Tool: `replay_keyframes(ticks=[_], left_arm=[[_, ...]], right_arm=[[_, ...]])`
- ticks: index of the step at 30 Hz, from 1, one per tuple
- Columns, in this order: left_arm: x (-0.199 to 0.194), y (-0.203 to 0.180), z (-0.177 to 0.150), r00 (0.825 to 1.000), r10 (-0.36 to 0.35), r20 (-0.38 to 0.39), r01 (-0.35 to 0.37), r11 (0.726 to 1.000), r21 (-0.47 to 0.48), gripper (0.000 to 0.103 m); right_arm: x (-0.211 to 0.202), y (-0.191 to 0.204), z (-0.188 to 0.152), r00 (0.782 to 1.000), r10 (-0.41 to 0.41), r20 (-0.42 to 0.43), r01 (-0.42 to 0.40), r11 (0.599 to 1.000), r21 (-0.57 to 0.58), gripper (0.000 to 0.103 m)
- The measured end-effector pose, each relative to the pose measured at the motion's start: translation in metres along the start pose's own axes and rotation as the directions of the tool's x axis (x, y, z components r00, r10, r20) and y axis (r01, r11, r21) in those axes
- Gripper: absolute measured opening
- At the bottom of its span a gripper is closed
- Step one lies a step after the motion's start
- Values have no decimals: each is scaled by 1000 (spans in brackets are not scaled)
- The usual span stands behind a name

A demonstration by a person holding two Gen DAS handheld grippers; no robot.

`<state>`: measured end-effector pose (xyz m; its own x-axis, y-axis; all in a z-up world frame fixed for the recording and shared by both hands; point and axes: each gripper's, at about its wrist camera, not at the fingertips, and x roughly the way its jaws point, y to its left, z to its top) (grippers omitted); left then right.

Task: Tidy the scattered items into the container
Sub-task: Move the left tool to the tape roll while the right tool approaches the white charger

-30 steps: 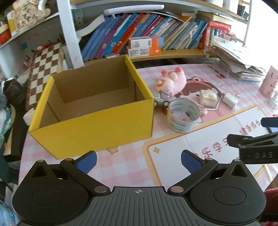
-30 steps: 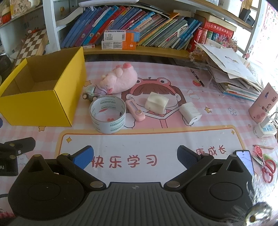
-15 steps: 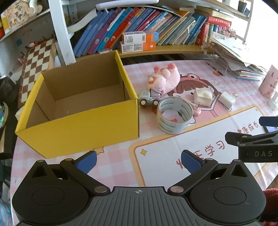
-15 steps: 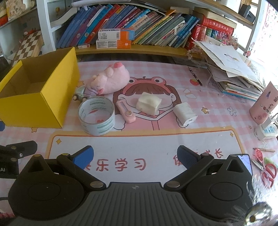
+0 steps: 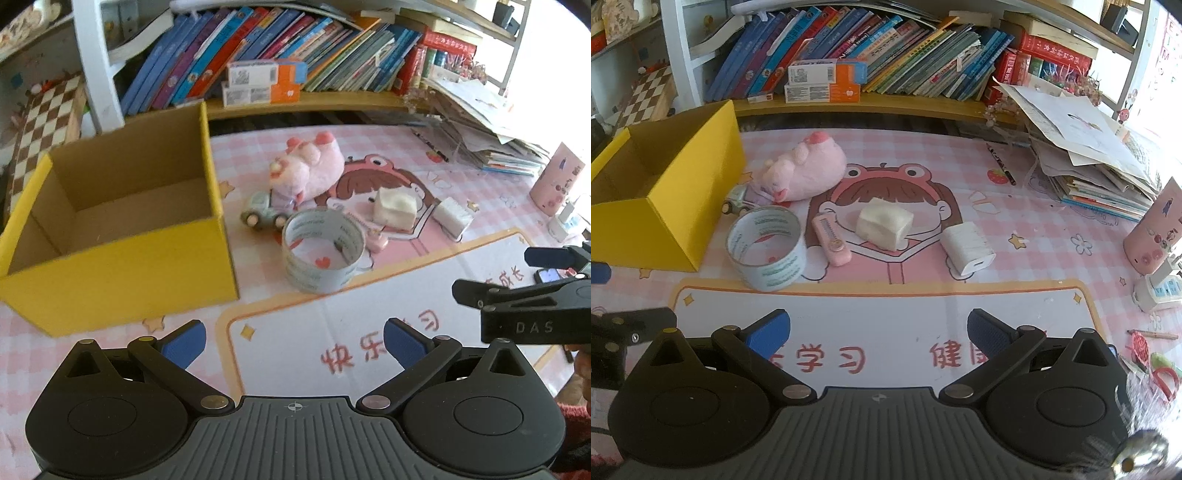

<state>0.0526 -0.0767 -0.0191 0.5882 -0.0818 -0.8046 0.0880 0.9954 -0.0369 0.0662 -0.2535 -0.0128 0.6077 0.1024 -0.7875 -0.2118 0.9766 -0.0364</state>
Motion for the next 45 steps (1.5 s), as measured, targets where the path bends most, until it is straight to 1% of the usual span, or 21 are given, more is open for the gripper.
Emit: replay_keyframes(ticks=[3, 5, 7, 10, 14, 17, 20, 24, 28, 31, 32, 36, 38, 40, 41, 45], left_arm=[[2, -7, 7, 999, 22, 31, -23, 999, 34, 103], [2, -9, 11, 997, 18, 69, -21, 999, 40, 103], [2, -9, 14, 995, -7, 104, 4, 1000, 26, 103], [8, -9, 21, 991, -47, 122, 48, 999, -5, 103], [21, -18, 25, 990, -28, 136, 28, 1000, 5, 103], [27, -29, 28, 992, -21, 127, 13, 998, 63, 103], [31, -35, 30, 993, -6, 121, -6, 996, 94, 103], [40, -40, 34, 997, -22, 77, 12, 992, 124, 103], [46, -49, 36, 997, 7, 76, -20, 984, 176, 103], [53, -51, 38, 998, -7, 60, -4, 983, 184, 103], [55, -51, 38, 998, -13, 56, 3, 984, 179, 102], [65, -53, 40, 999, -29, 36, 22, 984, 177, 94], [70, -54, 41, 999, -28, 26, 23, 984, 179, 90], [76, -54, 41, 1000, -27, 15, 24, 983, 180, 88], [78, -54, 42, 1000, -28, 10, 26, 983, 179, 85], [86, -54, 43, 1000, -28, -4, 29, 983, 182, 78]], right_arm=[[2, -5, 1, 1000, 4, 16, -4, 1000, -9, 103], [3, -9, 2, 1000, 2, 31, -1, 1000, -21, 103], [6, -15, 2, 998, 5, 59, -4, 1000, -13, 103], [10, -24, 2, 995, 10, 103, -10, 1000, 3, 103], [18, -34, 3, 991, 14, 130, -17, 1000, 18, 103], [24, -40, 4, 990, 17, 140, -21, 999, 28, 103], [31, -46, 5, 989, 19, 149, -25, 999, 37, 103], [39, -53, 6, 989, 24, 148, -31, 998, 48, 103], [47, -58, 8, 990, 32, 135, -39, 998, 45, 103], [54, -60, 9, 992, 28, 120, -32, 999, 34, 103], [56, -61, 10, 993, 26, 117, -29, 999, 31, 101], [64, -66, 13, 993, 11, 114, -13, 1000, 13, 100], [68, -70, 14, 994, 8, 111, -9, 1000, 8, 95], [75, -74, 16, 995, 6, 99, -7, 1000, 8, 92], [78, -76, 17, 996, 6, 90, -7, 1000, 10, 91], [91, -84, 19, 997, 6, 78, -7, 1000, 13, 86]])
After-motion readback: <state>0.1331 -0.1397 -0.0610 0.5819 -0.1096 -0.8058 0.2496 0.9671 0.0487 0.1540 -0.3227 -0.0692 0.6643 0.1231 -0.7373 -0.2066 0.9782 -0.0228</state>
